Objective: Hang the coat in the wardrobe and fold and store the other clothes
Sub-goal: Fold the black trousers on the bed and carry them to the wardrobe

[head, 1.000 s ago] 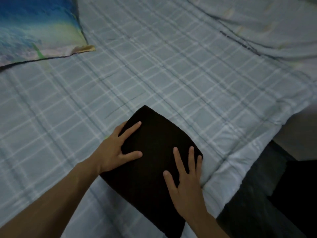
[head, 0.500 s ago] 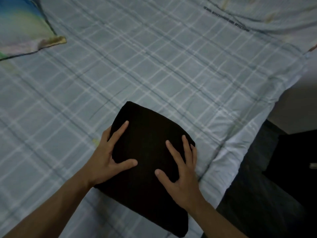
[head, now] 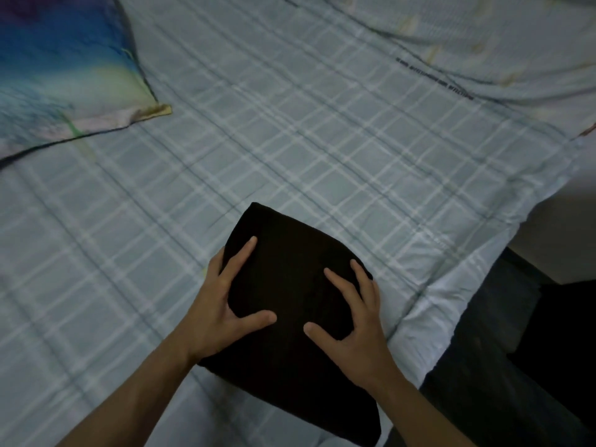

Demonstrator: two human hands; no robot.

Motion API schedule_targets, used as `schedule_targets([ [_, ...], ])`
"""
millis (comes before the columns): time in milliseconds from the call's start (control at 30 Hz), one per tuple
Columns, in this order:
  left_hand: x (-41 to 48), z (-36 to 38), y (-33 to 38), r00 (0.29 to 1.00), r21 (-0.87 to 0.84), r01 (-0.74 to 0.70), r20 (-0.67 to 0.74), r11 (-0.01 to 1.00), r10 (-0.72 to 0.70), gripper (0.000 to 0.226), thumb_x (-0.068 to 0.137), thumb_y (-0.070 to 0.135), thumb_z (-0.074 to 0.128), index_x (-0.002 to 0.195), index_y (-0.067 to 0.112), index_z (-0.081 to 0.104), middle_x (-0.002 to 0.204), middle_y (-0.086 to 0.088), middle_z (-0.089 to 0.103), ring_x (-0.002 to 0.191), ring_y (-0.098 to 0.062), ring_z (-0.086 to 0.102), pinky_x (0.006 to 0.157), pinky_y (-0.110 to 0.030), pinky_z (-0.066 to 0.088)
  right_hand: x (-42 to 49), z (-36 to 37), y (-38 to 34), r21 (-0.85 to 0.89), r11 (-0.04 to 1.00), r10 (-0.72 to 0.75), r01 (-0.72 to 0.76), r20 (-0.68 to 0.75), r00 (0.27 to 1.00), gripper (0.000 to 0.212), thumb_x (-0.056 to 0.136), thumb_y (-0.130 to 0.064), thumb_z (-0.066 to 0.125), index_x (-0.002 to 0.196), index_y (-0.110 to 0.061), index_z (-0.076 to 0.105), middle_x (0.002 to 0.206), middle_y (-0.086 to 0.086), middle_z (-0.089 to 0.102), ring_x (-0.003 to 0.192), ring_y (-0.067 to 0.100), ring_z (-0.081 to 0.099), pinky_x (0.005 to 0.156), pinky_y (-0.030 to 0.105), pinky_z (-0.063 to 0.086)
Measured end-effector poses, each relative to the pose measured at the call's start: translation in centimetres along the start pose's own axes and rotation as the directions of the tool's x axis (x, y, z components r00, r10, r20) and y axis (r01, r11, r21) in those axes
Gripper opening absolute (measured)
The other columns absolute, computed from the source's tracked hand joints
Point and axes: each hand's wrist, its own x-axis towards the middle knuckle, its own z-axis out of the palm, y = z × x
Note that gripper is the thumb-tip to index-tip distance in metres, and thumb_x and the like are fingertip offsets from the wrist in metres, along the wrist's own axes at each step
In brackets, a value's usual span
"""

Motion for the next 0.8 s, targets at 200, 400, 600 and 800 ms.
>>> schedule_targets([
  [200,-5.5,-4.8,7.4,0.985,-0.026,0.022,-0.171,0.999,-0.026,0.111,0.059,0.065,0.079,0.148,0.059,0.013,0.154,0.017,0.017,0.140,0.003,0.024,0.110,-0.023,0.031,-1.1,-3.7,-7.9,0.004,0.987,-0.158,0.159,0.109,0.981,0.078,0.071,-0.058,0.074,0.139,-0.059,0.037,0.159,-0.028,0.004,0.149,0.004,0.000,0.116,0.034,0.016],
  [400,-13.6,-10.7,15.5,0.900,0.040,0.101,-0.429,0.994,-0.074,0.113,0.058,0.066,0.077,0.150,0.056,0.012,0.154,0.013,0.021,0.139,0.001,0.028,0.105,-0.015,0.030,-2.3,-6.8,-19.0,0.025,0.930,-0.362,0.368,0.246,0.899,0.076,0.072,-0.056,0.075,0.139,-0.055,0.040,0.159,-0.022,0.007,0.148,0.005,0.003,0.114,0.030,0.018],
  [600,-25.1,-13.7,23.6,0.675,0.039,0.233,-0.726,0.972,-0.133,0.114,0.055,0.065,0.077,0.149,0.056,0.014,0.145,0.008,0.031,0.131,0.004,0.035,0.104,-0.011,0.030,-5.5,-8.3,-29.9,0.136,0.768,-0.619,0.626,0.409,0.670,0.075,0.071,-0.056,0.074,0.139,-0.048,0.044,0.160,-0.012,0.014,0.145,0.004,0.007,0.105,0.004,0.001],
  [800,-35.0,-12.7,31.3,0.415,0.008,0.319,-0.900,0.948,-0.132,0.112,0.056,0.063,0.078,0.148,0.057,0.015,0.146,0.011,0.030,0.129,0.015,0.030,0.101,-0.008,0.028,-10.8,-9.2,-37.1,0.325,0.587,-0.779,0.741,0.476,0.408,0.076,0.073,-0.050,0.079,0.140,-0.046,0.046,0.159,-0.015,0.015,0.145,0.002,0.007,0.105,0.006,0.005],
])
